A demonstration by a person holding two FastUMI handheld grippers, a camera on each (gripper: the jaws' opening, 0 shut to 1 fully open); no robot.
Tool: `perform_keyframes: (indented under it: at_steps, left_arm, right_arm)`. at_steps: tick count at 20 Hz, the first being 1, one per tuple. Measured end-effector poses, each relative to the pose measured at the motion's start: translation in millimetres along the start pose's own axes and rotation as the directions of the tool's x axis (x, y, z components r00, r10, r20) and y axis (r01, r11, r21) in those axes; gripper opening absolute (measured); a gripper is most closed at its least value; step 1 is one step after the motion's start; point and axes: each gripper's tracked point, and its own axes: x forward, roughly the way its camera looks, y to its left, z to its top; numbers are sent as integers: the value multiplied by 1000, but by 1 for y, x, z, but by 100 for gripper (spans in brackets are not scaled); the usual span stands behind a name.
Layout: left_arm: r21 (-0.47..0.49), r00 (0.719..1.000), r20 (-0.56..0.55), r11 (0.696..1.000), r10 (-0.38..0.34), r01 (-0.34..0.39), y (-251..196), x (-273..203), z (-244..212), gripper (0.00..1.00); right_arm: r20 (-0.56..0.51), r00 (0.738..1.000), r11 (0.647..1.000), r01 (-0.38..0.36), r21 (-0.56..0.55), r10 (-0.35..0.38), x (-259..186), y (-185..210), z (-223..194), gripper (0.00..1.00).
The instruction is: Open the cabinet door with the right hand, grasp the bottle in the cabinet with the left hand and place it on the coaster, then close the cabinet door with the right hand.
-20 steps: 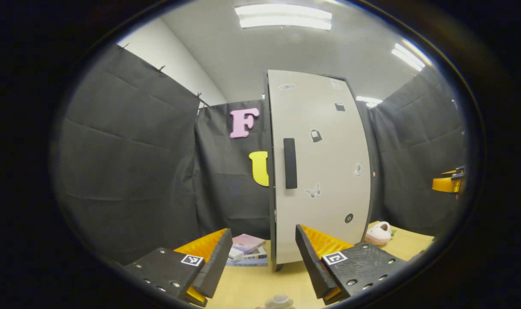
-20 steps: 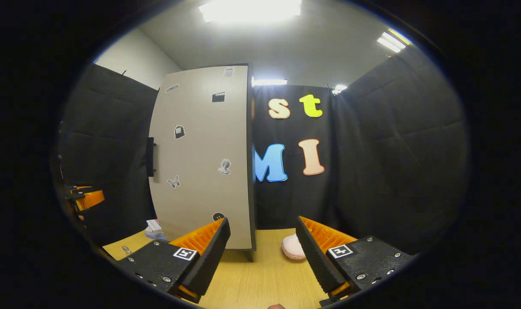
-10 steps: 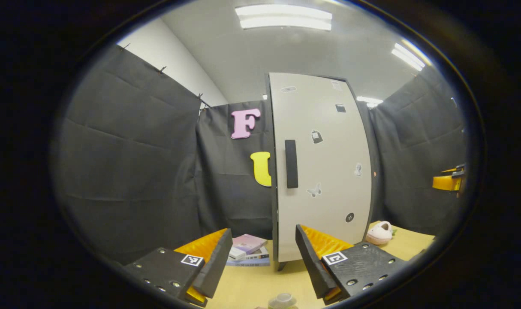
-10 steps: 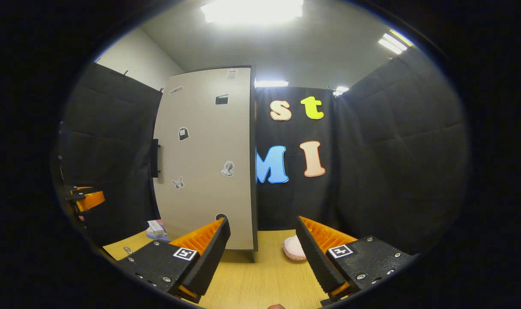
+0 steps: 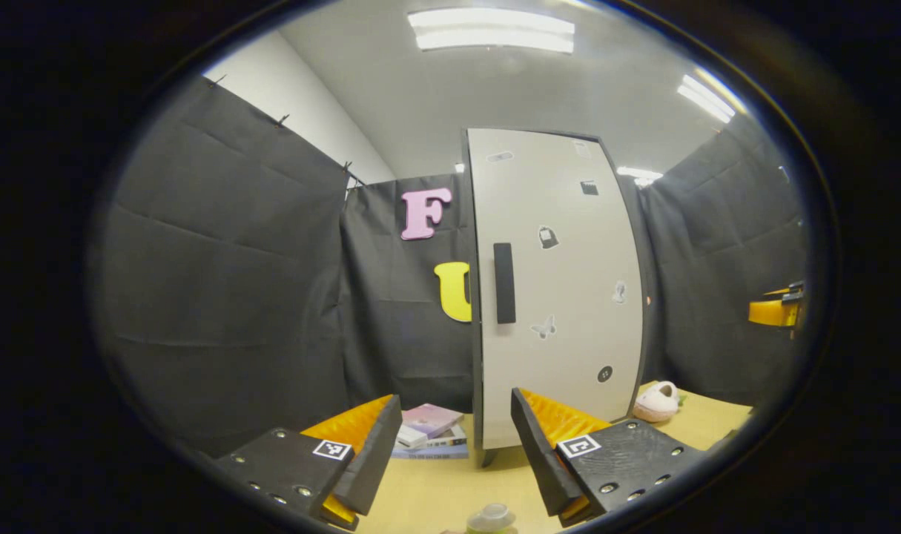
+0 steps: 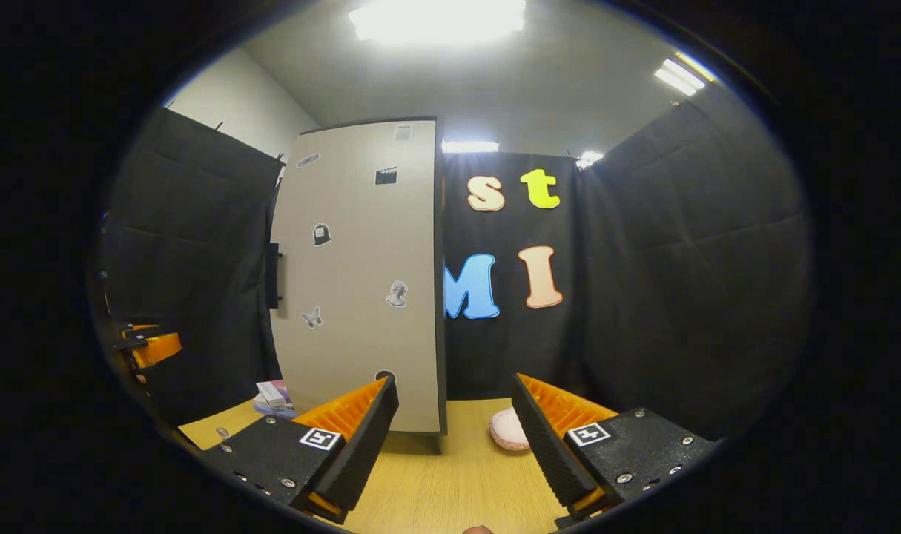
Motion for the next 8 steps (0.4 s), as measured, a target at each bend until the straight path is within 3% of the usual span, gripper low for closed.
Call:
perform_keyframes:
  at_steps: [3,5,6,8]
  left_arm:
    - [-2,1000,4,1000,5,-5,5,0,2,89]
    - [-3,1000,6,1000,6,-6,7,-4,1,80]
    - [-2,1000,4,1000,8,-8,9,-6,0,89]
    - [-2,1000,6,1000,6,-6,10,-8,0,89]
  right_arm:
    - [2,1000,1000,-9,-10,9,-3,4,1,95]
    - [10,1000,1000,-10,-19,10,-4,6,2,95]
    - [11,1000,1000,-12,-19,12,-5,8,3,95]
    - [13,1000,1000,-13,-14,13,-6,10,5,95]
